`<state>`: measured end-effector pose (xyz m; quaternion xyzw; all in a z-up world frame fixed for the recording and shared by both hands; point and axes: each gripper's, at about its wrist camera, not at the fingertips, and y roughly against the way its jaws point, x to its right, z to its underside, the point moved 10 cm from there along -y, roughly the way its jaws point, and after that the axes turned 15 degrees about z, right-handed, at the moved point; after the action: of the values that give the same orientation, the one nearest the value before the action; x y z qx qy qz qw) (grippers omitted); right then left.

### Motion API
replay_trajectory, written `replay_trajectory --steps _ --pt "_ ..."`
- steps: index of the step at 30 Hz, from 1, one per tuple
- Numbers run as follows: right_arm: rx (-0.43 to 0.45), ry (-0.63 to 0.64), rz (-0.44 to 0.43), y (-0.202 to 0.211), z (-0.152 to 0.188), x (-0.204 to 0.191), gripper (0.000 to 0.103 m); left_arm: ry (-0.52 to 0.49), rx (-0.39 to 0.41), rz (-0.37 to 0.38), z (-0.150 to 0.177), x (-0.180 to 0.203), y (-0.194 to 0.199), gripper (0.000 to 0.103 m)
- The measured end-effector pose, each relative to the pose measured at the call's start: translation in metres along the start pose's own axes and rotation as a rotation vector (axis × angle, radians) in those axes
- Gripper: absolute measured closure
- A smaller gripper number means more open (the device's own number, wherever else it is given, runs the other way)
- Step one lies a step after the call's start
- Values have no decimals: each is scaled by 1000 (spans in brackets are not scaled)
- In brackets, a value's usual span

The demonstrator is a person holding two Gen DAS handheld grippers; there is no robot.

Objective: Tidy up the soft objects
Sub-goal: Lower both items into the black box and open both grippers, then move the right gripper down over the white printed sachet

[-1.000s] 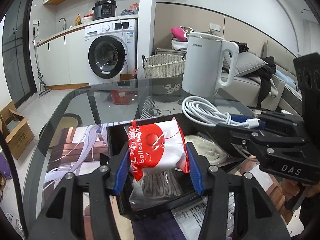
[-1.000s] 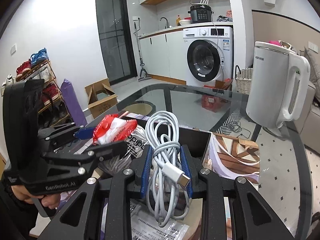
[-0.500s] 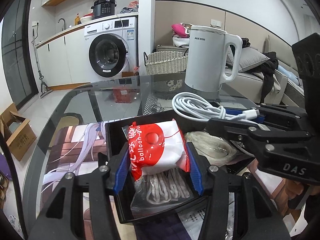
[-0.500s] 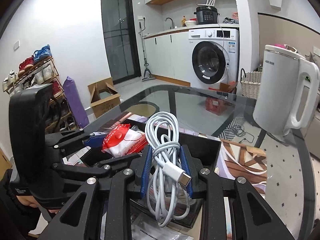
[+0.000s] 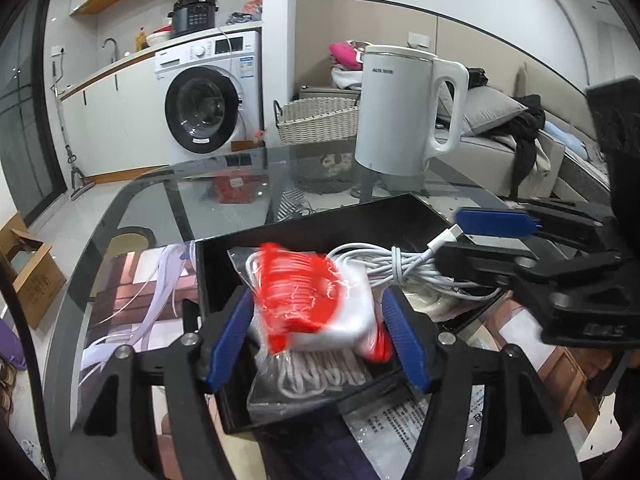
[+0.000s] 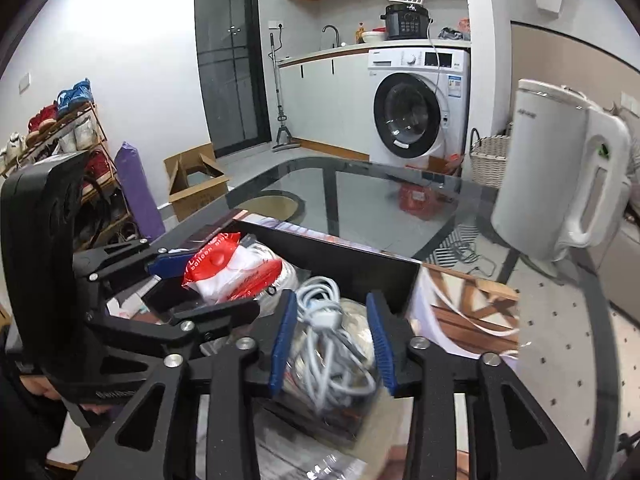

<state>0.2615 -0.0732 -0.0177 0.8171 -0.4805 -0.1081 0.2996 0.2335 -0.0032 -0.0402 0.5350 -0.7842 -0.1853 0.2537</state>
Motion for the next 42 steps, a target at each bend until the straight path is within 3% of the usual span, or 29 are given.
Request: replay_trajectory --steps 2,5,6,8,13,23,33,42 --pt "21 -12 -2 12 4 7 51 9 1 15 1 1 3 32" --pt "14 -36 5 25 14 17 43 24 1 29 2 5 9 19" --pt "3 -42 5 27 18 20 37 26 0 44 3 8 12 12" --pt "-7 -52 -3 33 25 22 16 25 0 70 4 14 17 1" --pt "-22 -72 3 53 41 27 1 -5 0 30 10 22 35 0" --pt "-137 -58 58 53 79 16 1 -4 -32 -30 40 17 54 0" --pt "-255 -45 14 34 103 -4 1 25 -49 -56 60 1 48 0" --pt "-295 -46 3 18 115 -20 1 9 -83 -73 74 -5 36 0"
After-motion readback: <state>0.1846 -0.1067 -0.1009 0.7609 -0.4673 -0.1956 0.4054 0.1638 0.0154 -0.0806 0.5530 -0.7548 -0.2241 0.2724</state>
